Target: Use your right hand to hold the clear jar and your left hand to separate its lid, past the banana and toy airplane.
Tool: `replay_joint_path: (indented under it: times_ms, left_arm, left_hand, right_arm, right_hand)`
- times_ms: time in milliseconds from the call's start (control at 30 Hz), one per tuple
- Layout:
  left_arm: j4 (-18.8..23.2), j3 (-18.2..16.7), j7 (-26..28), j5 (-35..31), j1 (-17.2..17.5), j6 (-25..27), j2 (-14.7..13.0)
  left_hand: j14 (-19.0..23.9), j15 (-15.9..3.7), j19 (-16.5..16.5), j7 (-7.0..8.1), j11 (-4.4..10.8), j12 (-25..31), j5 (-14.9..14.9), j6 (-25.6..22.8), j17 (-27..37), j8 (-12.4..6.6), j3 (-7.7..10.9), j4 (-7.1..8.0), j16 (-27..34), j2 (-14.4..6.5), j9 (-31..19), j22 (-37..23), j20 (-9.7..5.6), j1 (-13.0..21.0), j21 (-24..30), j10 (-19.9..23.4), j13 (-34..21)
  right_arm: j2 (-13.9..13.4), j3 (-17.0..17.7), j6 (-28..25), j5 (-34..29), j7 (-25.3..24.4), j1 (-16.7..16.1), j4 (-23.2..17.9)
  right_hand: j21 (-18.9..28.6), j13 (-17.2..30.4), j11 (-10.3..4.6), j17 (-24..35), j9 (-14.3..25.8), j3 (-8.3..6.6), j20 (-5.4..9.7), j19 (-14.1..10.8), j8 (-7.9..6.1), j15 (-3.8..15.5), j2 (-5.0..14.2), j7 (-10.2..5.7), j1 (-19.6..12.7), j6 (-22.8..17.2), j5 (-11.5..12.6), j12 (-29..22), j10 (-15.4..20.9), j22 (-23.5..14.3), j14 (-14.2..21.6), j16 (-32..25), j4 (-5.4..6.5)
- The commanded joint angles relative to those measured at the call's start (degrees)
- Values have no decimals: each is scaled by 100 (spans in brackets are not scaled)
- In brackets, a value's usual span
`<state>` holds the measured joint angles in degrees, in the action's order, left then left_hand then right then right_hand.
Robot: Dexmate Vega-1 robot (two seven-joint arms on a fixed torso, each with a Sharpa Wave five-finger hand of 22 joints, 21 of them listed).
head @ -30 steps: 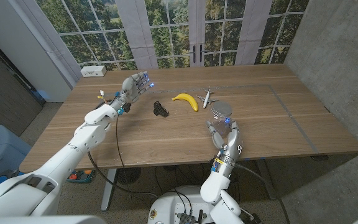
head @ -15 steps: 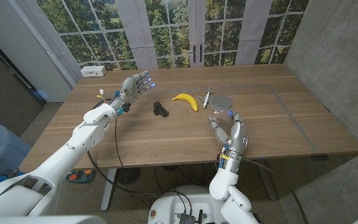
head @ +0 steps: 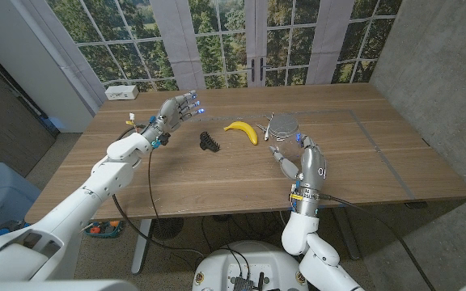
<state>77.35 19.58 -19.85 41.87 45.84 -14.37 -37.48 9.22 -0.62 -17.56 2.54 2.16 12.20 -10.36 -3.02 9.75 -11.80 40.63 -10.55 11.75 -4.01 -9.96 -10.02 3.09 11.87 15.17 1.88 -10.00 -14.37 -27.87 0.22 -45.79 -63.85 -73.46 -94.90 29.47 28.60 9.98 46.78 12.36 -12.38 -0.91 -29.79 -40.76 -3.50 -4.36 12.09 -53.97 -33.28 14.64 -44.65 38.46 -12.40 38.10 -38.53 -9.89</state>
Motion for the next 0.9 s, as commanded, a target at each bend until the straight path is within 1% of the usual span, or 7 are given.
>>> replay_joint_path:
  times_ms: [33, 167, 267, 400, 533, 700, 900]
  left_arm:
    - [495, 41, 392, -467, 135, -95, -285]
    - [773, 34, 788, -876, 224, -148, -449]
    - [814, 56, 729, -933, 198, -171, -514]
    - [868, 91, 681, -1008, 165, -166, -585]
    - [887, 129, 605, -1080, 117, -203, -631]
    - [971, 179, 587, -1258, 61, -226, -719]
    - [1067, 254, 481, -1441, -34, -239, -828]
  left_hand:
    - [89, -34, -96, 12, -21, 33, 11, -190, 29, -74, 24, -54, -17, 55, -22, -21, 20, 197, -22, 165, -38]
    - [-144, -125, 72, 97, -89, 49, 1, -382, 43, -116, 19, -57, -117, 162, -38, -27, 58, 447, -154, 316, -58]
    - [88, -308, -56, 112, -79, 40, 4, -406, 61, -103, -5, -52, -21, 250, -51, -36, 236, 636, -145, 356, -78]
    - [222, -357, -143, 130, -48, 30, 8, -411, 71, -96, -26, -50, 23, 296, -56, -39, 289, 719, -130, 356, -85]
    - [193, -331, -141, 132, -44, 25, 11, -418, 74, -95, -37, -52, 6, 323, -58, -40, 285, 753, -139, 351, -88]
    - [216, -335, -129, 134, -54, 17, 12, -422, 78, -91, -50, -53, 6, 362, -62, -40, 166, 828, -160, 348, -93]
    - [291, -378, -184, 184, -25, 10, 15, -387, 80, -75, -70, -63, 24, 432, -66, -38, 143, 915, -158, 345, -97]
  right_arm:
    - [-704, -574, -1015, 450, 263, 248, -457]
    - [-779, -701, -1302, 531, 352, 344, -500]
    - [-831, -794, -1505, 575, 448, 420, -550]
    - [-902, -914, -1709, 605, 547, 538, -584]
    - [-960, -1017, -1951, 597, 668, 653, -640]
    - [-1021, -1144, -2196, 566, 795, 798, -682]
    - [-1117, -1297, -2434, 424, 876, 971, -716]
  right_hand:
    - [43, 940, -1882, 25, 30, -1063, 59, -32, -260, 1558, 732, -1267, -672, -2486, 51, -715, 1913, -7, 745, 47, 37]
    - [47, 962, -1887, 42, 35, -1080, 58, 0, -261, 1563, 714, -1275, -664, -2484, 64, -718, 1910, -8, 749, 62, 36]
    - [49, 978, -1871, 53, 33, -1101, 46, 35, -262, 1562, 700, -1280, -653, -2494, 78, -716, 1907, -8, 745, 88, 37]
    - [51, 985, -1870, 70, 35, -1123, 29, 75, -264, 1564, 691, -1283, -642, -2499, 92, -708, 1906, -8, 748, 108, 40]
    - [49, 997, -1873, 89, 37, -1142, 13, 123, -263, 1565, 678, -1281, -632, -2497, 105, -704, 1904, -8, 753, 123, 41]
    - [50, 1012, -1865, 110, 48, -1167, 1, 169, -265, 1563, 671, -1286, -618, -2488, 119, -696, 1892, -7, 759, 141, 46]
    - [56, 1030, -1889, 134, 47, -1198, -4, 207, -261, 1574, 647, -1301, -619, -2485, 133, -684, 1875, -6, 737, 175, 34]
